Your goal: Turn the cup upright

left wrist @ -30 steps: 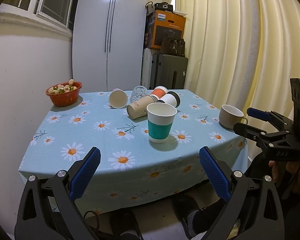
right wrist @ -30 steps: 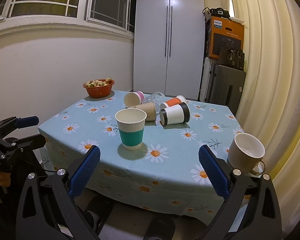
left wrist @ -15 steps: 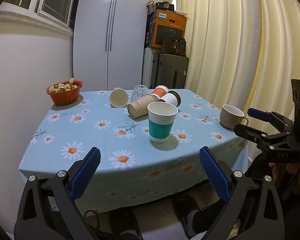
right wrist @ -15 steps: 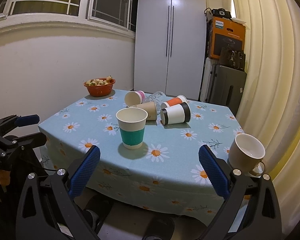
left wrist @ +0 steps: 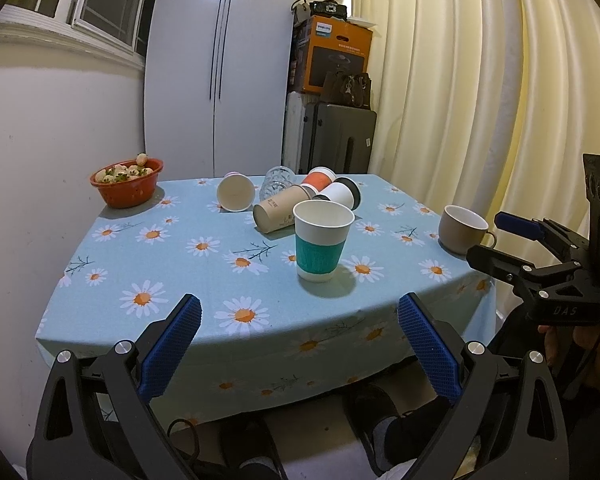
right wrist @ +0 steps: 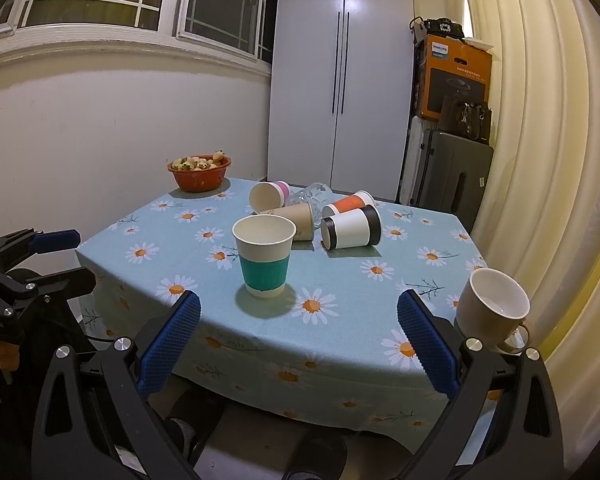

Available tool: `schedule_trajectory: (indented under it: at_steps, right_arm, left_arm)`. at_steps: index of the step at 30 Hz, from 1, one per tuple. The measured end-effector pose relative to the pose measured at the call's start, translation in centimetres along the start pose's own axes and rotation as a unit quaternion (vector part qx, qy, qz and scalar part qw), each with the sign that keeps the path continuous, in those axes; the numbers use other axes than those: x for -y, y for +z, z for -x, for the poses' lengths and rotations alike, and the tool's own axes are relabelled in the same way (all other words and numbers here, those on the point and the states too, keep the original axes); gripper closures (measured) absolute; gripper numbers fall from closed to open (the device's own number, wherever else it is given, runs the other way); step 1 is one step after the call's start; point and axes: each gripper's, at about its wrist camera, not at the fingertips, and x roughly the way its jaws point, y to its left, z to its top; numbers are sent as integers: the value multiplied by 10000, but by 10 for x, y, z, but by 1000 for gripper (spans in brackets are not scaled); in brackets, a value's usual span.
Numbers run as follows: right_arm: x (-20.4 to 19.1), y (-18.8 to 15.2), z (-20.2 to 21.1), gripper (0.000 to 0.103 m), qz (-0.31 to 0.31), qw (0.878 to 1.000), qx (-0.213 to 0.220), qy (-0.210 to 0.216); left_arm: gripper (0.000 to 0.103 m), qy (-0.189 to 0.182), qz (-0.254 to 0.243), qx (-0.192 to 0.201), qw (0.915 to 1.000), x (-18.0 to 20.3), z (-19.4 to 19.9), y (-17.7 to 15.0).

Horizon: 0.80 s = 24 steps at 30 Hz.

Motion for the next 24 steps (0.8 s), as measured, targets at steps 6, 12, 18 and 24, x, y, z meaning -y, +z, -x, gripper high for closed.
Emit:
schedule_trajectory:
  at_steps: [6, 12, 18, 24]
  right_arm:
    - [-1, 1, 0, 5, -17, 10000, -23, -8]
    - [0, 1, 0, 5, -14, 10000, -22, -9]
    - [0, 1, 0, 5, -13, 10000, -22, -9]
    - [0, 1, 0, 5, -11, 10000, -29, -10]
  left_arm:
    - [7, 1, -19, -24, 10000, 1, 0, 0]
    - [7, -4, -23, -38, 10000, 2, -1, 1]
    - [7, -7, -32, -44, 10000, 2, -2, 1]
    - [7, -1, -45, -41, 10000, 3, -2, 1]
